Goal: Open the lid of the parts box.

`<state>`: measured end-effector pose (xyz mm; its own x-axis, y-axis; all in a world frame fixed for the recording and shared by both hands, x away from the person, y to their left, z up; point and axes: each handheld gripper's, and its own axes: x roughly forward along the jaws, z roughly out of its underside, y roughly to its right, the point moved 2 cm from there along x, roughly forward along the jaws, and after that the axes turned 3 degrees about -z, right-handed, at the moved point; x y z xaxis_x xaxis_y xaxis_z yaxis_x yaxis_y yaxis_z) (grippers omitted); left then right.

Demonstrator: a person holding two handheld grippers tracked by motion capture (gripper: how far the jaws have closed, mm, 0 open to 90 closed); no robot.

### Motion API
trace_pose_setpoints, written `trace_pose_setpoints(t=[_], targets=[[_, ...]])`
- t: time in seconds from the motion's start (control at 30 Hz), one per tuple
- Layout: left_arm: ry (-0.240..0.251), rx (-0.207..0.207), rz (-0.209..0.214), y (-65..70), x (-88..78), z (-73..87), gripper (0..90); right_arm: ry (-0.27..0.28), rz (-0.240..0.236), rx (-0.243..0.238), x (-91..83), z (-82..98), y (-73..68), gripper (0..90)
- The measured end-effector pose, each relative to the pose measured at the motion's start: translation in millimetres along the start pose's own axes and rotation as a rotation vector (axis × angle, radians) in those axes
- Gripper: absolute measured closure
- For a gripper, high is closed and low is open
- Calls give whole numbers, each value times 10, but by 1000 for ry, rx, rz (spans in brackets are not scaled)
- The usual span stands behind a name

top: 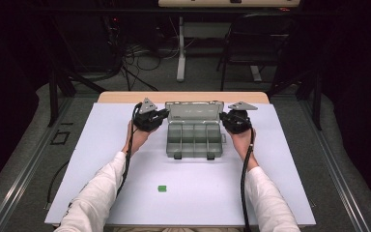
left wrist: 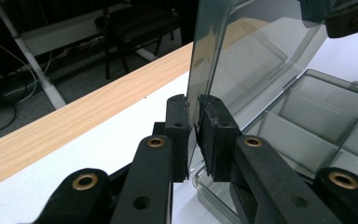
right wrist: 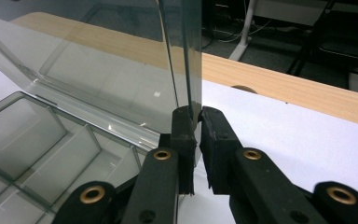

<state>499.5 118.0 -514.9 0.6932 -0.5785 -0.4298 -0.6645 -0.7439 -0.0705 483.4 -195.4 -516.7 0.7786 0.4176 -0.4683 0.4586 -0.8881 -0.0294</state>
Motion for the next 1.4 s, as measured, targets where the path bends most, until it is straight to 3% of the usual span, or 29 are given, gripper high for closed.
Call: trace_pose_setpoints(t=[0.07,0.47,0.6,0.8,0.97,1.4], targets=[[-21,5,-2,-10,25,5,818,1,-4,15,22,-2,14,837],[-42,-9,-15,-34,114,32,821,-43,-2,26,115,1,53,840],[-62,-4,-24,-29,145,53,820,-81,-4,45,200,72,68,834],[-70,-9,-29,-29,183,81,819,-91,3,44,234,90,73,836],[-104,2,-38,-29,232,124,812,-104,14,44,267,108,70,838],[-103,-6,-33,-42,271,145,812,-113,16,41,262,112,64,842]])
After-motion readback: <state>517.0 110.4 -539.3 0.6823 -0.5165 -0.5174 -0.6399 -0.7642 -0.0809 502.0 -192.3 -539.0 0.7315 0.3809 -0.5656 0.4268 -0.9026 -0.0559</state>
